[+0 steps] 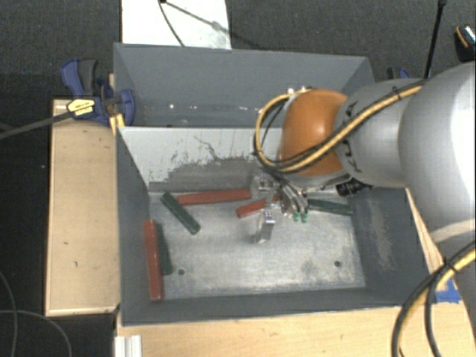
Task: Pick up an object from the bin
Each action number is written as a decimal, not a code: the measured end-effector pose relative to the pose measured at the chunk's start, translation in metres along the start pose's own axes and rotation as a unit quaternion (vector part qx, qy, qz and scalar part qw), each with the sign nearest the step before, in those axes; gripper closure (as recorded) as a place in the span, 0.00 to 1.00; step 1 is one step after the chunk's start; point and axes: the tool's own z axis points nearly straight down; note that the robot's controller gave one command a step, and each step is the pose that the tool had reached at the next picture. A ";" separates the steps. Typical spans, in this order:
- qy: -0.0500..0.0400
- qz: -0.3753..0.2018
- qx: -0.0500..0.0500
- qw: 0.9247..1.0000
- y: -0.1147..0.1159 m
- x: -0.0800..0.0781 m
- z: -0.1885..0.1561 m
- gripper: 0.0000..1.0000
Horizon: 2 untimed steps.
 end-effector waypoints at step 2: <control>-0.002 -0.025 0.002 1.000 -0.005 0.014 -0.150 1.00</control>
Offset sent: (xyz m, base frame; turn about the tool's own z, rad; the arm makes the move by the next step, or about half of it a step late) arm 0.0000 0.0000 0.0000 0.0000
